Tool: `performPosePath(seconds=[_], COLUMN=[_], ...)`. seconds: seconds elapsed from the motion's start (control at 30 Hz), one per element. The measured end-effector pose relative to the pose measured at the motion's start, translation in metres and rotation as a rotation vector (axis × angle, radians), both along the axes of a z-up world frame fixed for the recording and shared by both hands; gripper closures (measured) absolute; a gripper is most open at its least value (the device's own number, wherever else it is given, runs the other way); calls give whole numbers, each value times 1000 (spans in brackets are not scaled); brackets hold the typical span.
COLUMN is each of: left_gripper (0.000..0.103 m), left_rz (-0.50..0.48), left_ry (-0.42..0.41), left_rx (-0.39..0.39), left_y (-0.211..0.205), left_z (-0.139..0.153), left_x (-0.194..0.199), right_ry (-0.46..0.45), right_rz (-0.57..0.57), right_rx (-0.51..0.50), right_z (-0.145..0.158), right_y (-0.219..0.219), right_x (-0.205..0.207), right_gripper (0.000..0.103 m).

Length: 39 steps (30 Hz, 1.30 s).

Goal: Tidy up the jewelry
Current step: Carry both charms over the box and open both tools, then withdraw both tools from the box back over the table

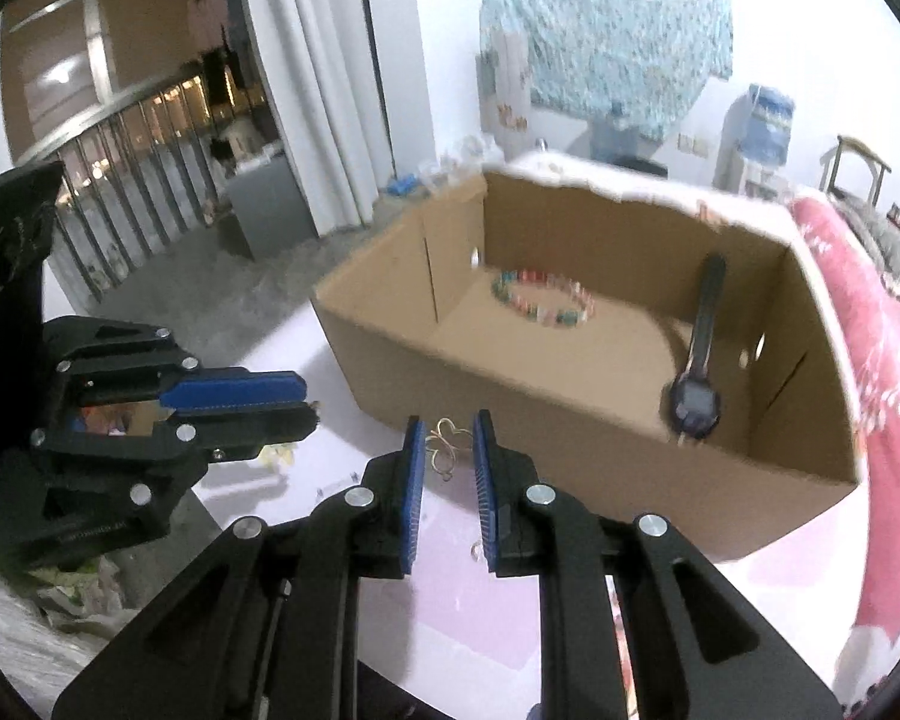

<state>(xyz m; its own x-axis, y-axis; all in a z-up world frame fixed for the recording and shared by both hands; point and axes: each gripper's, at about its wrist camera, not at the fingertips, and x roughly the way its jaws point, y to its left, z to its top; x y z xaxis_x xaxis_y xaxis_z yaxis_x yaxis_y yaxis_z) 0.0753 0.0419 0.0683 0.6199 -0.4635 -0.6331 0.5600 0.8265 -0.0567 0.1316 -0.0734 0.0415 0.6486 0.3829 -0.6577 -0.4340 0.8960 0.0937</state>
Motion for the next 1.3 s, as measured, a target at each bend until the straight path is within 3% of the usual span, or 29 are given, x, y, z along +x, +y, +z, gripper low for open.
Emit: performPosePath(seconds=[0.13,0.3,0.43,0.57,0.7,0.97,1.03,1.1,1.13,1.3], left_gripper=[92,92,92,92,92,92,82,72,72,65], left_rz=[-40,-58,-64,-40,-16,36,44,52,52,60], left_ry=[-70,-77,59,236,365,418,432,432,428,414], left_rx=[-32,-15,35,112,110,147,151,155,155,152], left_y=[-1,-19,-38,-55,-57,-55,-55,-54,-54,-52], left_z=[33,51,36,-1,-22,-38,-40,-40,-39,-35], left_x=[11,53,108,161,189,203,204,205,205,202], right_ry=[-73,-91,33,198,281,338,337,332,326,299], right_rz=[5,-35,-94,-129,-164,-206,-208,-209,-212,-219], right_rx=[62,80,69,73,15,-8,-11,-11,-7,1], right_z=[34,55,44,19,-1,-21,-21,-20,-19,-11], right_y=[-17,-36,-50,-56,-52,-51,-50,-51,-52,-55], right_x=[1,36,97,153,192,220,220,220,220,216], right_gripper=[87,87,87,87,87,87,85,78,71,61])
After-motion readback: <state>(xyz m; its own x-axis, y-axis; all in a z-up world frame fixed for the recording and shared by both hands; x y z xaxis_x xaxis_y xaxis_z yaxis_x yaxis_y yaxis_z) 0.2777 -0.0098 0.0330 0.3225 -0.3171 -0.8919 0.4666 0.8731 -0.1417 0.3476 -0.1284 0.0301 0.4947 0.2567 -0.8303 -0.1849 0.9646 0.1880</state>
